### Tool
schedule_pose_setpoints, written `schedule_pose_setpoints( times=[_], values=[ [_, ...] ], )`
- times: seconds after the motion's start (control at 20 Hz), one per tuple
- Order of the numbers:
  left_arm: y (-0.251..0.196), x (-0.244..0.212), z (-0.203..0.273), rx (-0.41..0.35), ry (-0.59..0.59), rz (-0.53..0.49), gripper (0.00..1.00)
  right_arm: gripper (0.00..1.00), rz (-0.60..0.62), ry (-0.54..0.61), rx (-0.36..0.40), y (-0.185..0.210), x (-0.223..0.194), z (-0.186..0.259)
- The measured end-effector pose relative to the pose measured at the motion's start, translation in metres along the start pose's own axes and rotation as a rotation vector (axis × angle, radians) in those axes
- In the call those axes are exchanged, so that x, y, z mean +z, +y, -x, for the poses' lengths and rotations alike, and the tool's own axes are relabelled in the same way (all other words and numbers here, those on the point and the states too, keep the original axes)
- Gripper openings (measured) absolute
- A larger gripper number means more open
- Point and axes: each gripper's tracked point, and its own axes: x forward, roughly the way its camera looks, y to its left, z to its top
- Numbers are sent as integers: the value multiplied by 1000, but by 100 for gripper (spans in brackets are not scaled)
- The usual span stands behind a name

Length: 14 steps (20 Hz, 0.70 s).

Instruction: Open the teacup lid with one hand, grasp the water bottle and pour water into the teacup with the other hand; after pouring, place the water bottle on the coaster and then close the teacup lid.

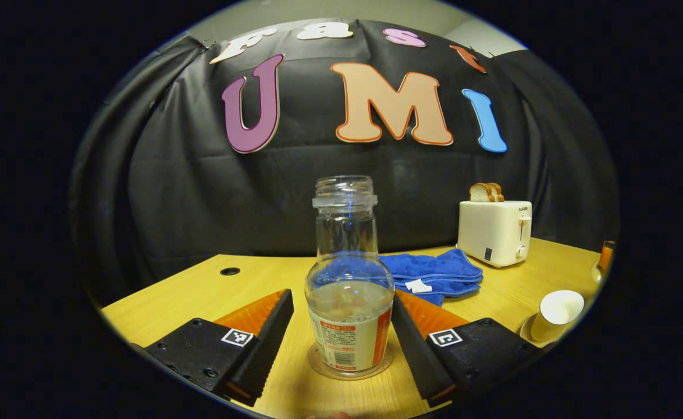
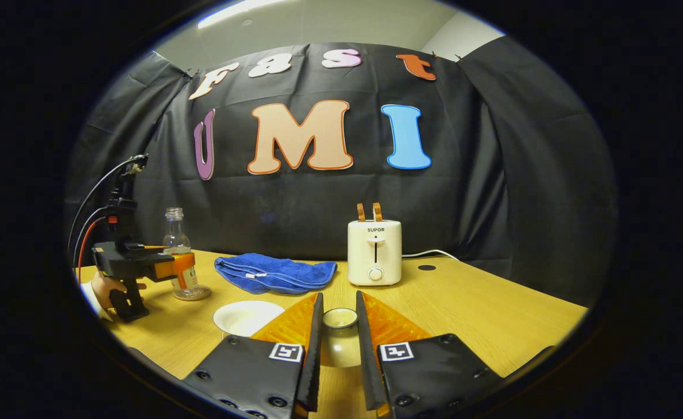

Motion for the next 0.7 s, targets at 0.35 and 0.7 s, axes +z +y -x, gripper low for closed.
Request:
schedule_pose_setpoints(
  times=[0.35, 0.7],
  values=[
    [3, 3, 24, -26, -29, -1, 93, 34, -1, 2, 31, 6, 0, 0],
    [20, 3, 45, -4, -35, 56, 93, 34, -5, 6, 142, 36, -1, -8]
  ],
)
